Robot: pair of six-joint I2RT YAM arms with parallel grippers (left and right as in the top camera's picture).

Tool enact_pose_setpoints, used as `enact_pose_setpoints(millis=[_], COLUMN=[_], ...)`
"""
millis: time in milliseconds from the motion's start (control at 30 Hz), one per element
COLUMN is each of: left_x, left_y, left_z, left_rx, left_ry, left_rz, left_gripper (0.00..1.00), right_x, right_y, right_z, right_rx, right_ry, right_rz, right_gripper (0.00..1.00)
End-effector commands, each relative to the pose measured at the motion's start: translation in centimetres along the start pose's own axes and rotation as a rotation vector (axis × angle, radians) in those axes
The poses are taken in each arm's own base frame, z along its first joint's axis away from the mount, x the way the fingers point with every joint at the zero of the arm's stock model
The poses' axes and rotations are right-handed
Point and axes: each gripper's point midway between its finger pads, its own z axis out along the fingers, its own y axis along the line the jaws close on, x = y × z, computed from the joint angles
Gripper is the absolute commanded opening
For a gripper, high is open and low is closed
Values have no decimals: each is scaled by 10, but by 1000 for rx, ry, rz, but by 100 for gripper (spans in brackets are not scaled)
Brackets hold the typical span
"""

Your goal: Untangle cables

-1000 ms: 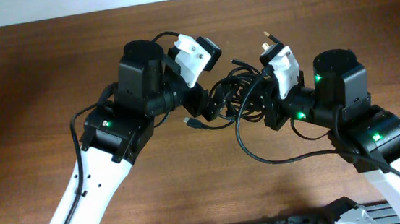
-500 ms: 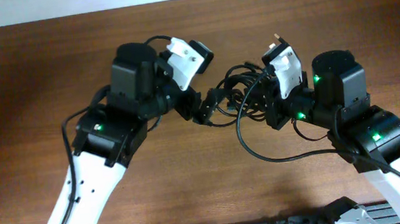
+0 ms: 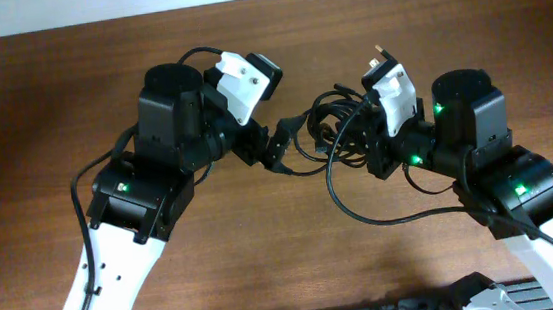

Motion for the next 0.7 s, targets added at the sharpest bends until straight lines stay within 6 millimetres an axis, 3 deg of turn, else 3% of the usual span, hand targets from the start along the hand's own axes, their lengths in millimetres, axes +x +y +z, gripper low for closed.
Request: enact_pose_setpoints(millis=[0, 667], left_x=[-11, -23], left_y=[-5, -35], left_z=[-7, -8], left_rx=[22, 206], left_ry=[-37, -96], left_rz=[10, 29], left_gripper=[99, 99], right_x=[-9, -9], right_y=[12, 15], right_z=[-6, -6], right_rx=[-62, -78], right_ry=[-33, -34], right_rz=[-48, -54], right_gripper=[4, 4])
